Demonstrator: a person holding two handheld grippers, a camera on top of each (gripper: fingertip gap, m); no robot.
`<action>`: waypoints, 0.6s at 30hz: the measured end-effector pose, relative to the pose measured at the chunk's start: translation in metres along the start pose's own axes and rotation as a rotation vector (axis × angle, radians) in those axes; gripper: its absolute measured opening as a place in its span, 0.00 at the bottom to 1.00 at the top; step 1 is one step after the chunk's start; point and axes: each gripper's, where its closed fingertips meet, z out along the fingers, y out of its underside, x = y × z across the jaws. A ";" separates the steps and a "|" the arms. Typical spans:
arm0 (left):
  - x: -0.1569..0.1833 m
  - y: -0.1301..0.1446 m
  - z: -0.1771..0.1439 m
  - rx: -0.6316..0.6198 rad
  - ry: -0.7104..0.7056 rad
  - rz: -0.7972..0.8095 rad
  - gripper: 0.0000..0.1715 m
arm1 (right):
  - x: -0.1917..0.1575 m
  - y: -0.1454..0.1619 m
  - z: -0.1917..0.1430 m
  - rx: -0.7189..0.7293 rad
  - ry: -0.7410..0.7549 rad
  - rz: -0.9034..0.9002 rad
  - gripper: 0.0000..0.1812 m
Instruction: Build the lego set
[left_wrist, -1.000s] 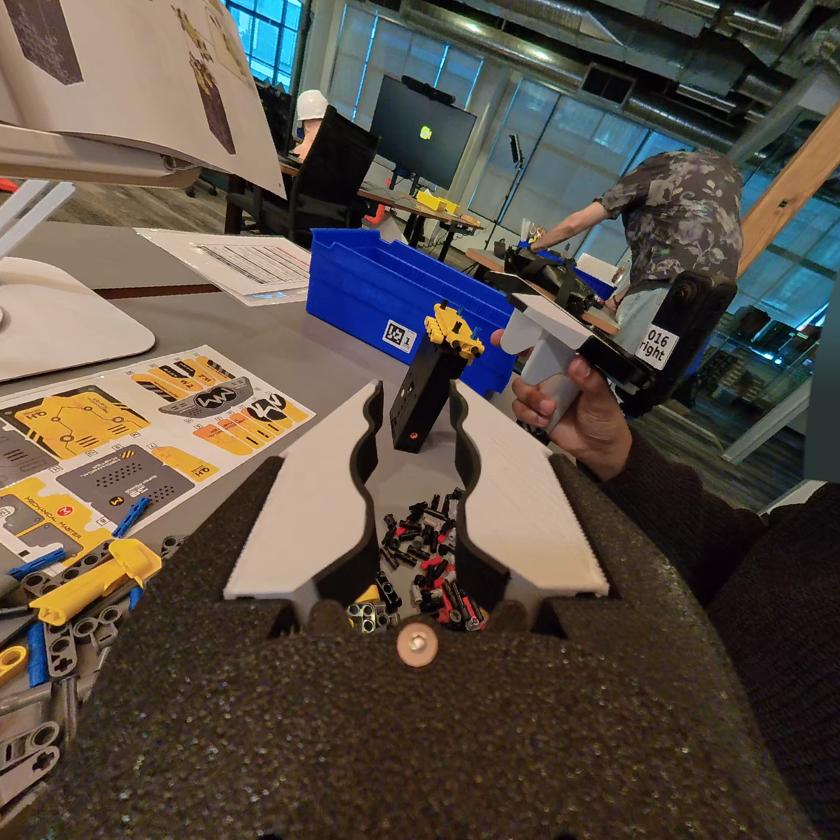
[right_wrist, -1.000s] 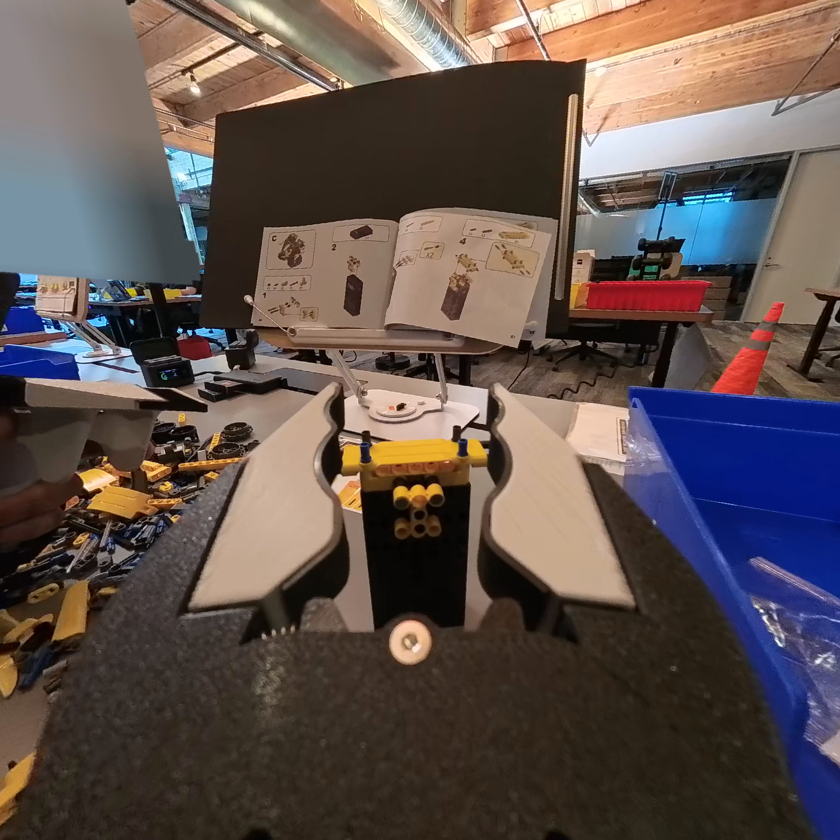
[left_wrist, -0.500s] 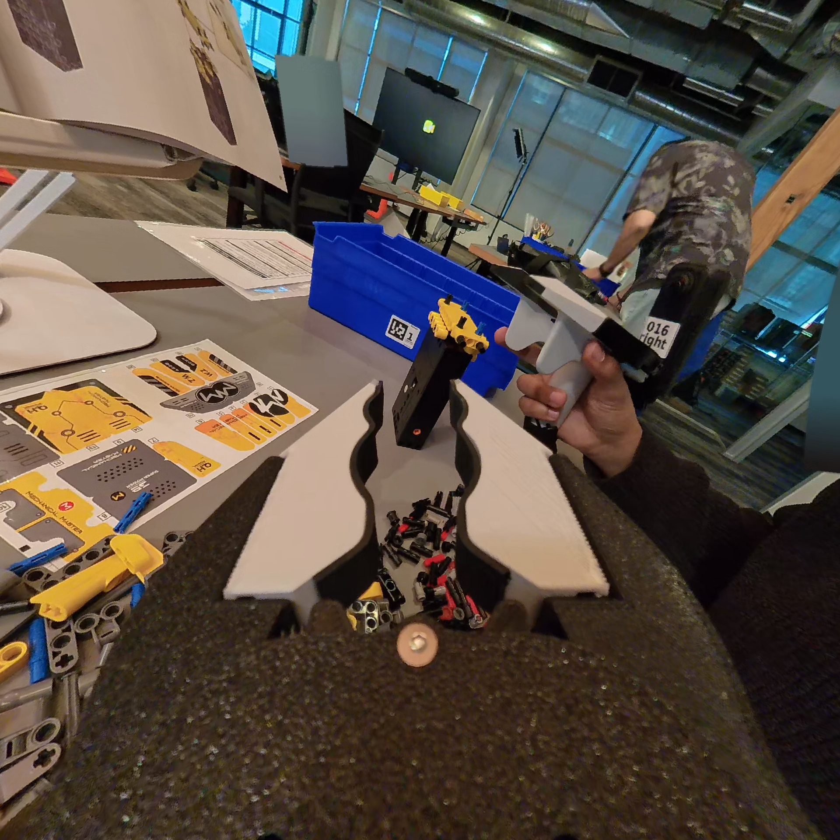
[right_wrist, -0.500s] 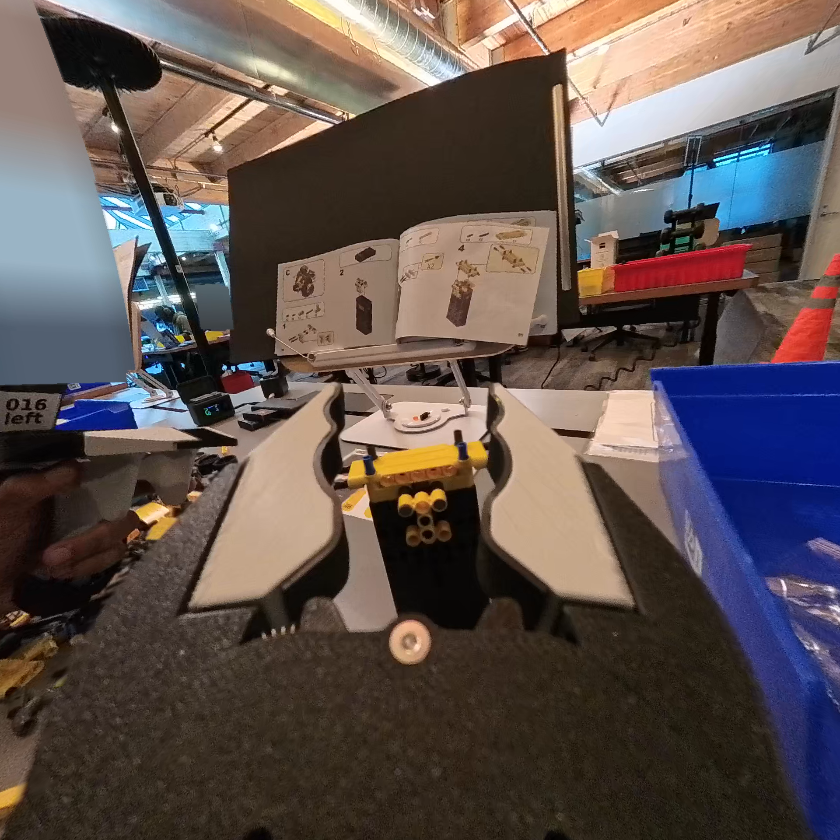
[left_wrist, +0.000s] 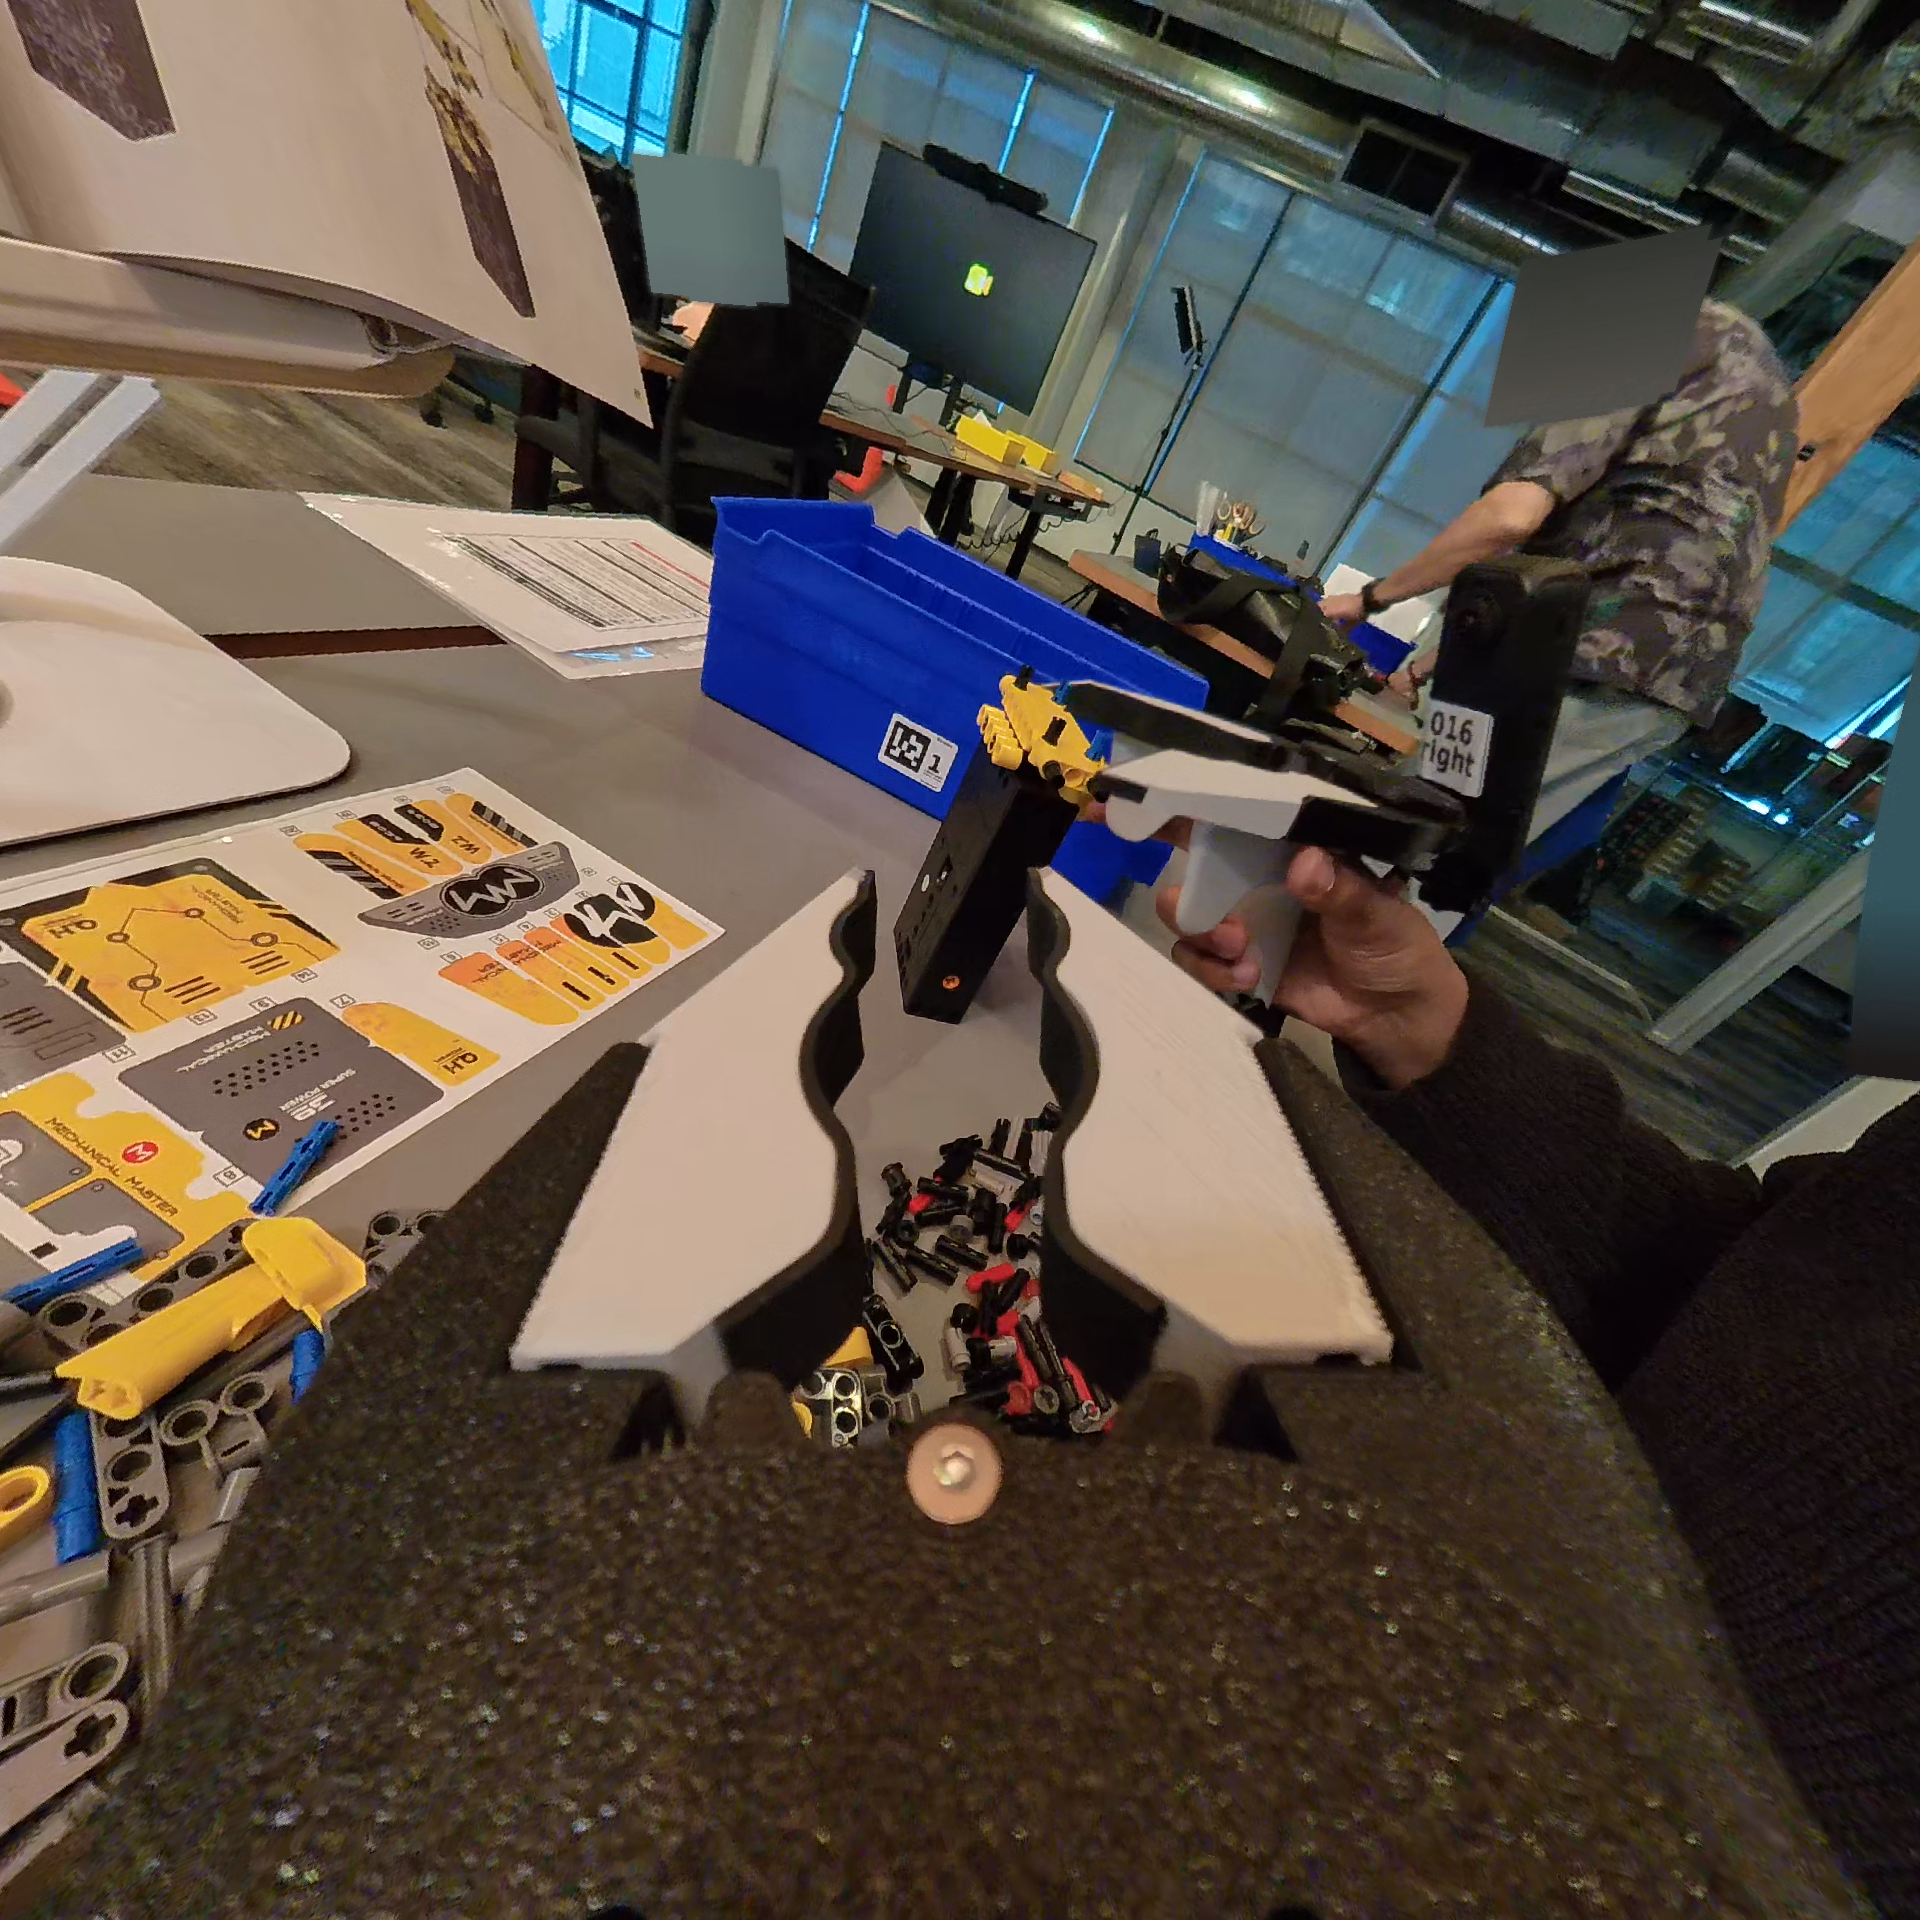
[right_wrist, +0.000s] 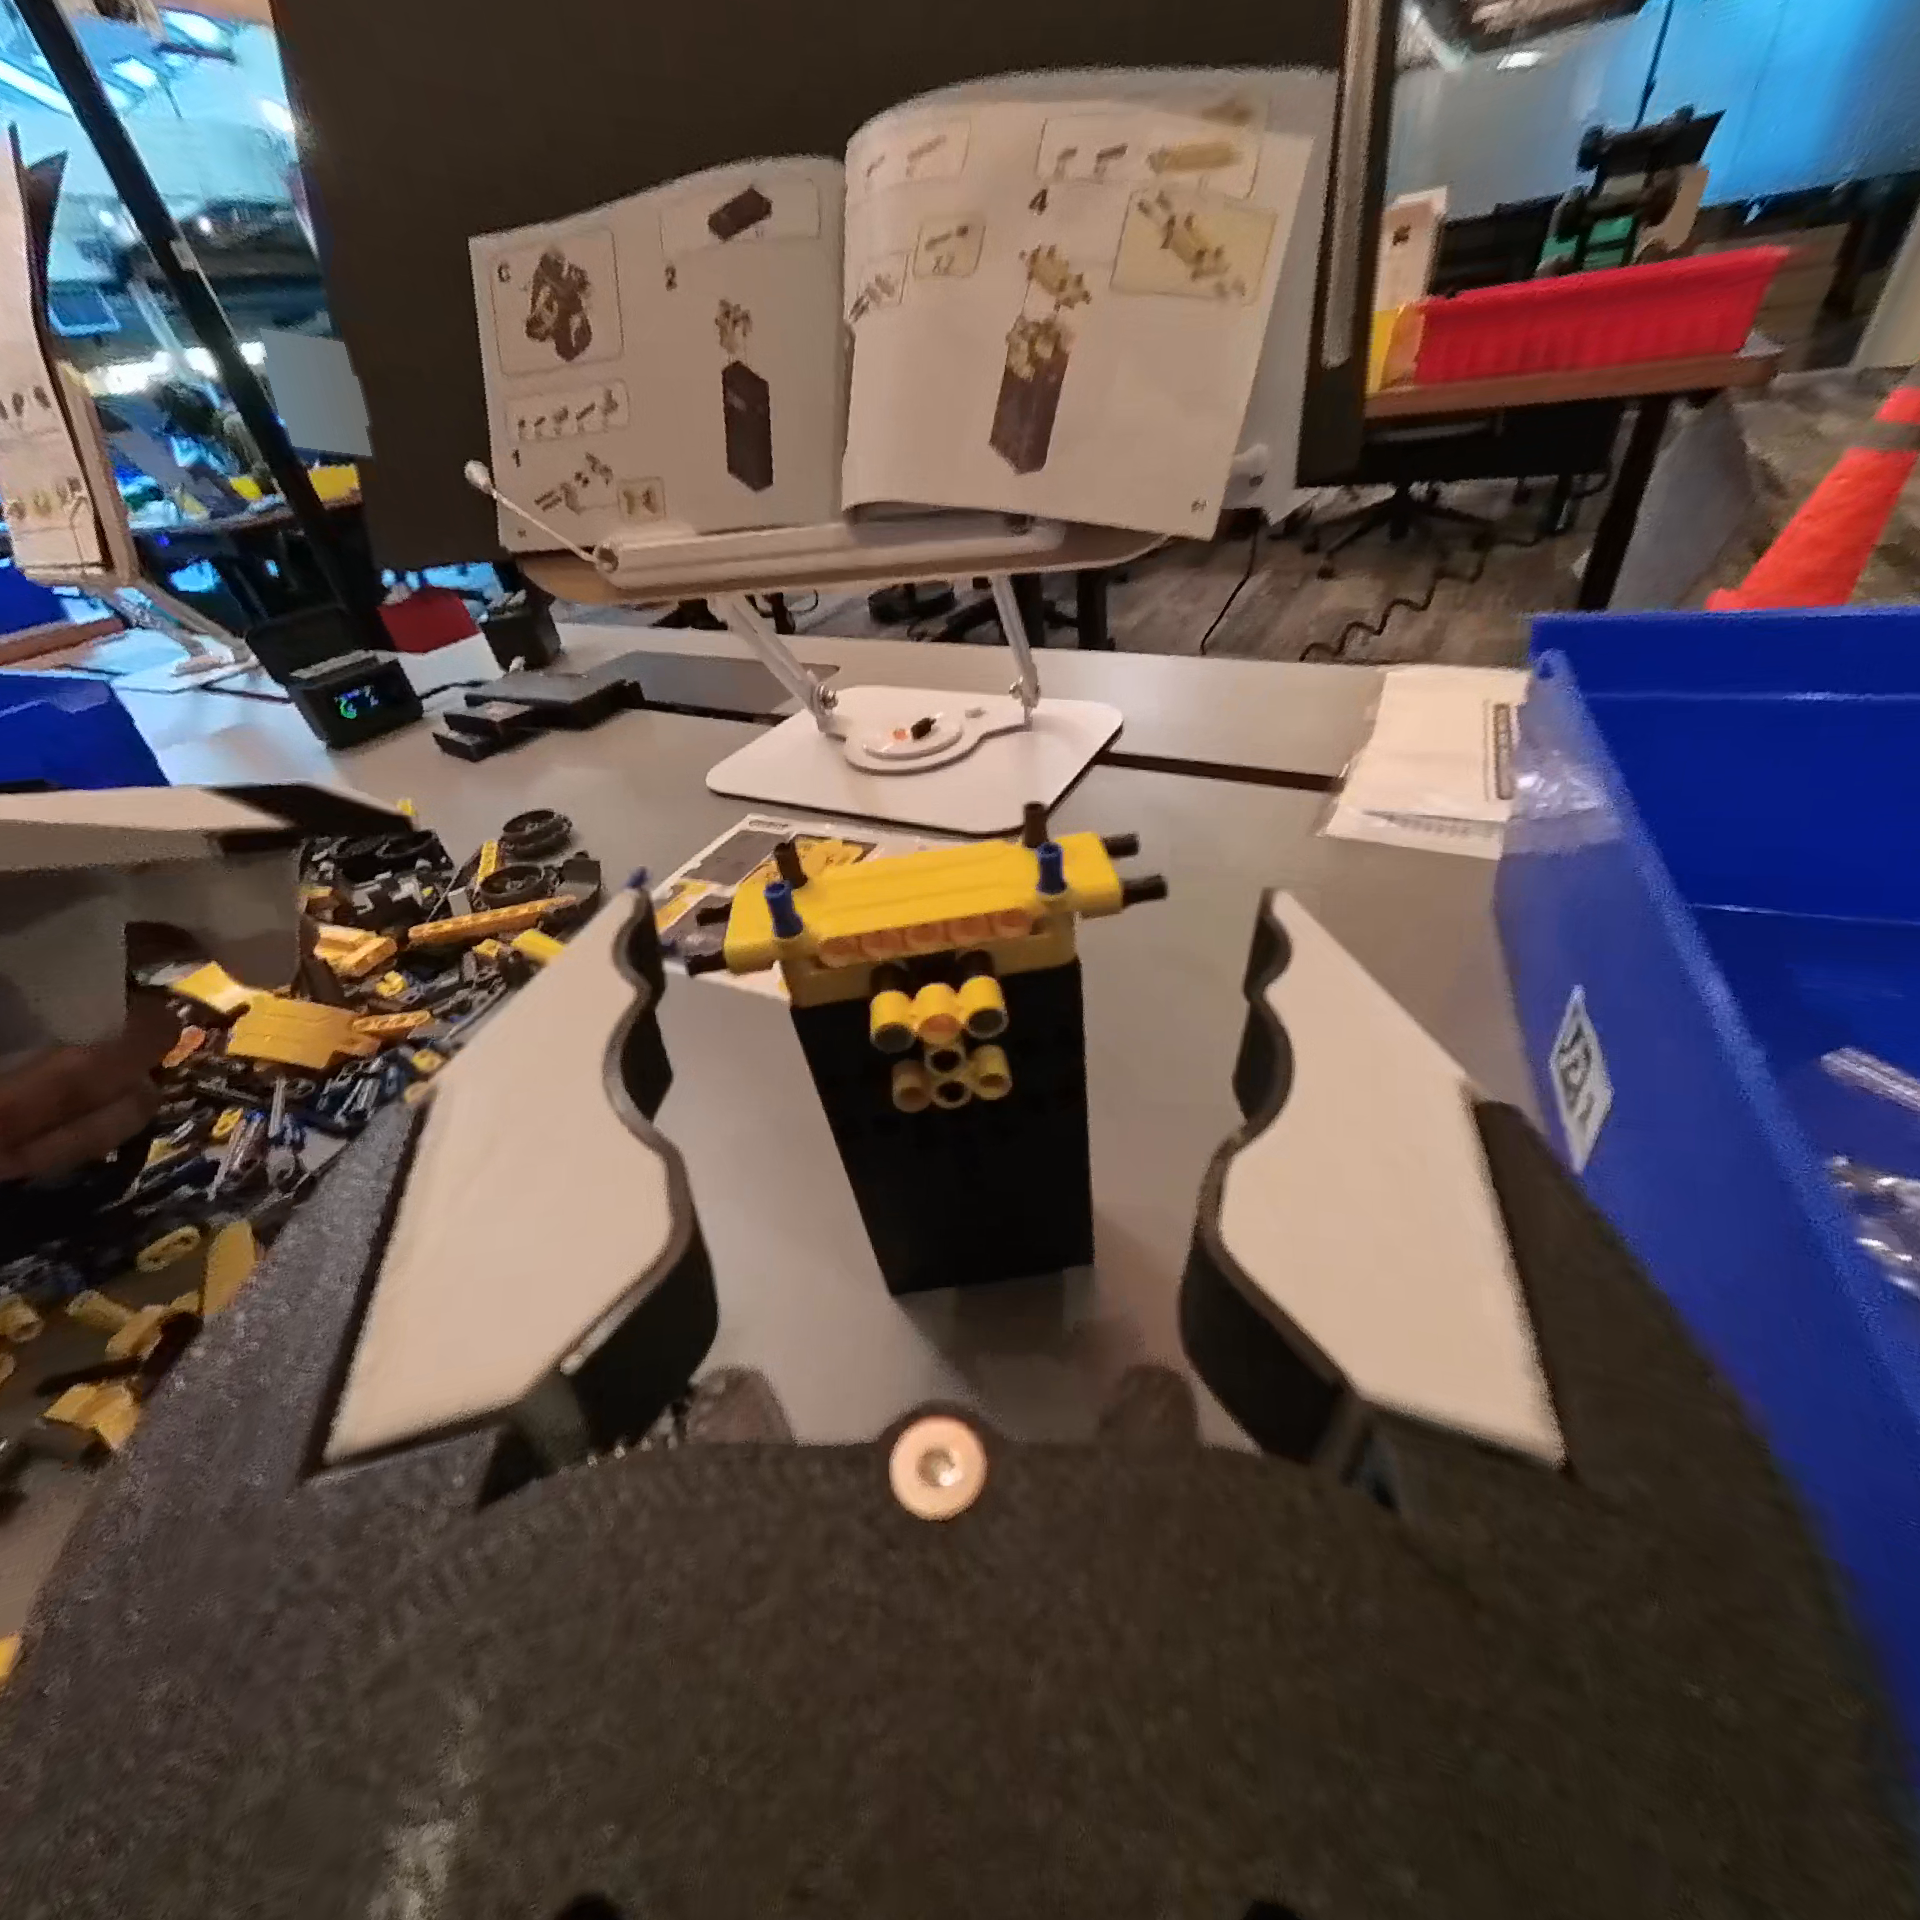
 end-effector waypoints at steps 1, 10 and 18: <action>0.000 0.000 0.000 -0.002 0.000 0.000 0.17 | -0.001 0.005 0.002 -0.023 -0.004 -0.004 0.62; 0.002 -0.001 0.000 0.001 0.005 -0.003 0.17 | -0.001 0.020 0.009 -0.079 0.019 -0.031 0.60; 0.005 0.000 0.001 -0.008 0.012 -0.001 0.17 | -0.001 0.033 0.016 -0.133 0.021 -0.022 0.57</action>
